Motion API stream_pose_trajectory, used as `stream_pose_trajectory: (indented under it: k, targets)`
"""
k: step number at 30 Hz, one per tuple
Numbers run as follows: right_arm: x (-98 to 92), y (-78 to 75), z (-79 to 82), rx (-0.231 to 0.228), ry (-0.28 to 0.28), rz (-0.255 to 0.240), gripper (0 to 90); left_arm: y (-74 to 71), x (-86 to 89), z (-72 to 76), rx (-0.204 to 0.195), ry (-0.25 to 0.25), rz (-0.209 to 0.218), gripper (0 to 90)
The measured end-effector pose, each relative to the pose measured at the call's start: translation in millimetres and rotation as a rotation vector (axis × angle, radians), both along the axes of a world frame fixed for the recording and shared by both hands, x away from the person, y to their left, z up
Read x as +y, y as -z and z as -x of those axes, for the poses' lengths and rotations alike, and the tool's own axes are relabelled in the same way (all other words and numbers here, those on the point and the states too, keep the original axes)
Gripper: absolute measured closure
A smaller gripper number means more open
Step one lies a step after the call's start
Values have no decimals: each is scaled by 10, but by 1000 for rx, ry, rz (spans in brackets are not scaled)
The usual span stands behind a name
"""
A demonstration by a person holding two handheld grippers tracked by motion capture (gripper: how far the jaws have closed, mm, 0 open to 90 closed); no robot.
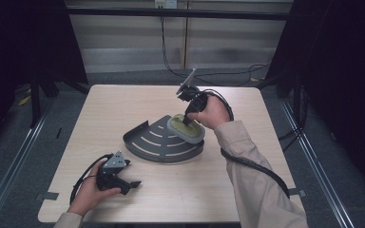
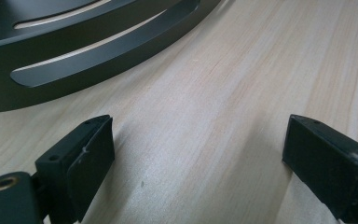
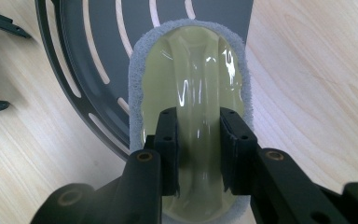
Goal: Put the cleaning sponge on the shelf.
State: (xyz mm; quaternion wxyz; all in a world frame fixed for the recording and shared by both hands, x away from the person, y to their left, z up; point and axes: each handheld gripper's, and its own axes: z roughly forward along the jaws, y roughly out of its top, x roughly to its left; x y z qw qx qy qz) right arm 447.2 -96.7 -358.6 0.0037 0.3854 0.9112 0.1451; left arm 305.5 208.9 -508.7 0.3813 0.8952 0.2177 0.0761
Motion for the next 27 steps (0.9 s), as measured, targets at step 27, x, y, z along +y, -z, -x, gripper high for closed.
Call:
stream_pose_trajectory:
  k: [27]
  targets:
    - [30, 137, -5, 1, 23, -4, 710, 2, 0, -1, 1, 2, 5, 85]
